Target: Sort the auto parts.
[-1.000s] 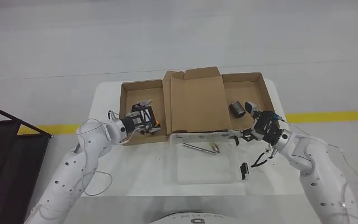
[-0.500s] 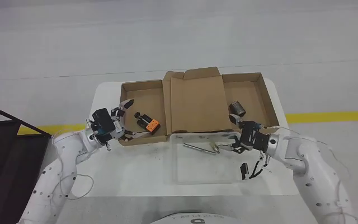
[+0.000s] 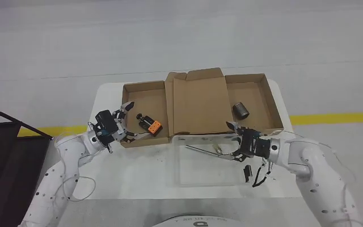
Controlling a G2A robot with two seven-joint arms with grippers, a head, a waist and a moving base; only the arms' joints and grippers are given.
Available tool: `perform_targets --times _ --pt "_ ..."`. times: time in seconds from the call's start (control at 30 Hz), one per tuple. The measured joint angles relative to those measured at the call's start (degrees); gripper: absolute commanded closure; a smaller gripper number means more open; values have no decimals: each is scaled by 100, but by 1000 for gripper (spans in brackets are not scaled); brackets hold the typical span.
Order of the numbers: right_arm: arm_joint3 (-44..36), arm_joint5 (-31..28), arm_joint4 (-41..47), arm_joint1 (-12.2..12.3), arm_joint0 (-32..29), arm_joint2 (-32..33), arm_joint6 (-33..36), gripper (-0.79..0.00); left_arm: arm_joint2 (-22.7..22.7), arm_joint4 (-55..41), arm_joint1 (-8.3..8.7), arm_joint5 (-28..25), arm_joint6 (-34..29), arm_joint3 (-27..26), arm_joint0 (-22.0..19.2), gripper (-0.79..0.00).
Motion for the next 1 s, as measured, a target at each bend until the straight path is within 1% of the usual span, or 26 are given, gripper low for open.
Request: perform_targets --times 0.03,0.1,0.17,0.27,0.3,0.4,0.5,0.6,0.8,1.0 --pt "-37 -1 -44 14 -33 -6 14 -296 0 0 0 0 0 0 0 -785" --pt "-204 8 -204 64 -144 -90 97 -292 0 0 0 0 0 0 0 -785" --pt "-376 11 -445 134 -243 -190 216 -311 0 0 0 0 0 0 0 -785" --pt "-533 11 -812 264 -368 -375 361 -311 0 0 0 0 0 0 0 -785" --pt "-534 11 -897 308 -382 -435 423 -336 0 0 0 0 0 0 0 -785" --pt "-557 11 -1102 390 -348 -641 718 -366 0 0 0 0 0 0 0 -785" --pt "-582 11 -1266 437 -264 -877 1051 -372 0 0 0 0 0 0 0 -785" --pt "-538 100 -1308 437 -140 -1049 1317 -369 0 0 0 0 0 0 0 -785" --pt "-302 755 -1065 379 113 -1318 1843 -379 0 0 0 0 0 0 0 -785" --pt "-33 1070 -777 346 364 -1499 2275 -376 0 0 0 0 0 0 0 -785"
